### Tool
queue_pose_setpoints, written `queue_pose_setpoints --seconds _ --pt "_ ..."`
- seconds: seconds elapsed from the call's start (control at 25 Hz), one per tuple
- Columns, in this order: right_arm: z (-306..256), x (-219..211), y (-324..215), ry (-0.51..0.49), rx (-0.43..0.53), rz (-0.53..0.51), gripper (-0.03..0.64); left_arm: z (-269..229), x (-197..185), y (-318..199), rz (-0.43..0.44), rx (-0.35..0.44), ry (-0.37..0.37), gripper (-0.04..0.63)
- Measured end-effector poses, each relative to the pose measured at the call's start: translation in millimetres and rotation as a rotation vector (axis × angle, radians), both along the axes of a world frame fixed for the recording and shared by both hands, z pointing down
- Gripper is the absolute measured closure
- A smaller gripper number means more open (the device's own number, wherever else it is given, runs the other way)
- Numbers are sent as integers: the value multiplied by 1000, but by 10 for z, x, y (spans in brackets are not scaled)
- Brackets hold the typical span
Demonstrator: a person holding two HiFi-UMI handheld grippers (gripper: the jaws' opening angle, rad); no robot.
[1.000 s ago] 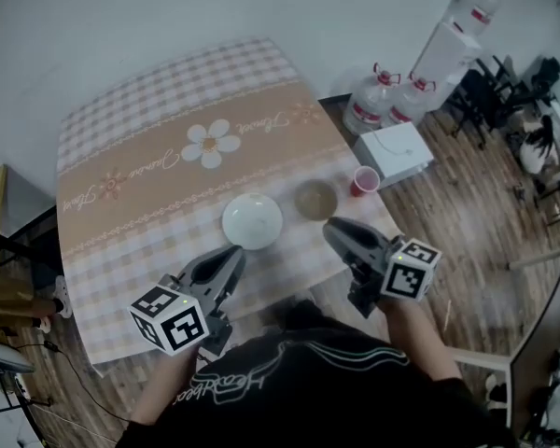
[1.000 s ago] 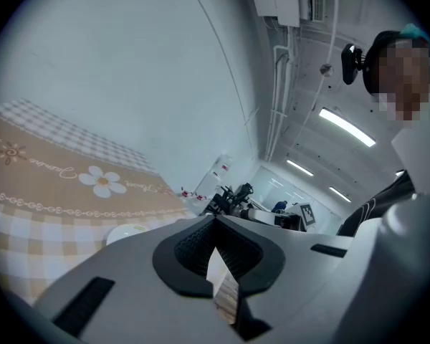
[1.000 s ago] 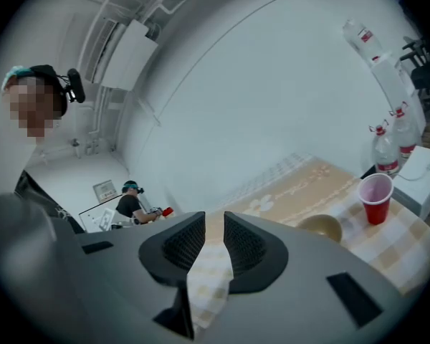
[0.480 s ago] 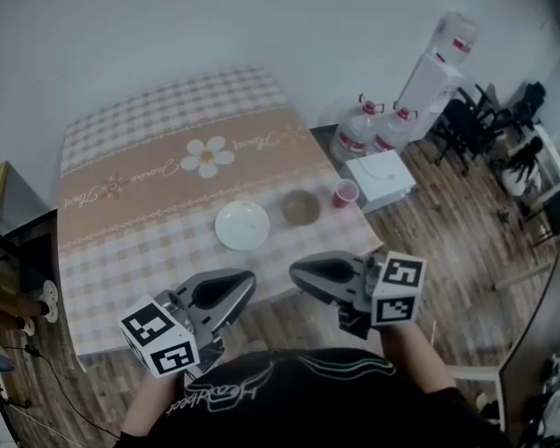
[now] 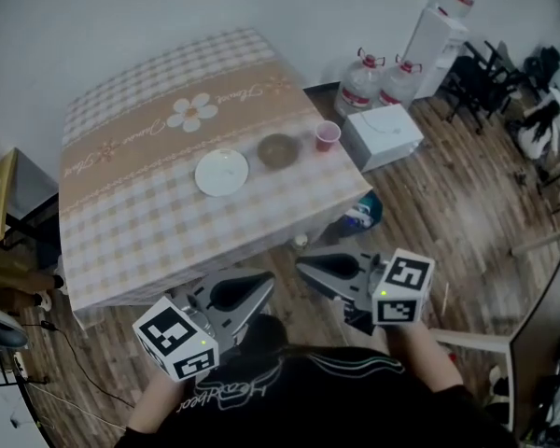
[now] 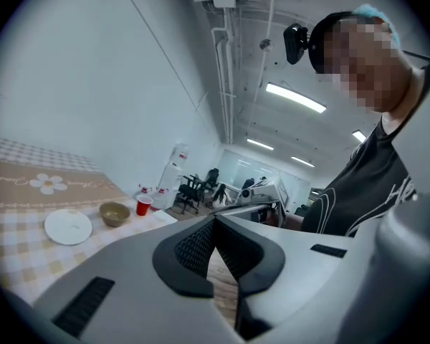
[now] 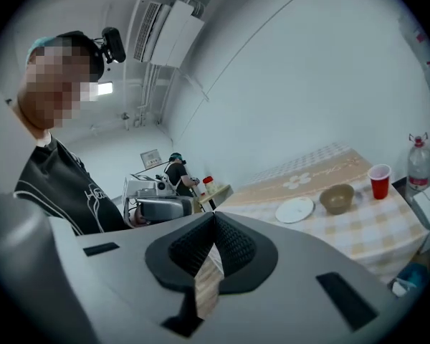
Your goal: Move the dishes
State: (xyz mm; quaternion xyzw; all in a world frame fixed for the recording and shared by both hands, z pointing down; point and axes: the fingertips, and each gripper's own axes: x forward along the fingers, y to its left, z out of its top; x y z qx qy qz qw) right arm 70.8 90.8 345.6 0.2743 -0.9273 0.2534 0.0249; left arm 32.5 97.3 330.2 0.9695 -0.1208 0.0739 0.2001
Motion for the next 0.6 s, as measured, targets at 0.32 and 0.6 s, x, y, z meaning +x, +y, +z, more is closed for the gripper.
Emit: queue_pose_setpoints --seconds 0.32,0.6 --pt "-152 372 799 -12 34 71 604 -30 167 714 -53 -38 5 601" --pt "-232 372 1346 43 85 36 606 -165 173 1143 -135 -24 30 601"
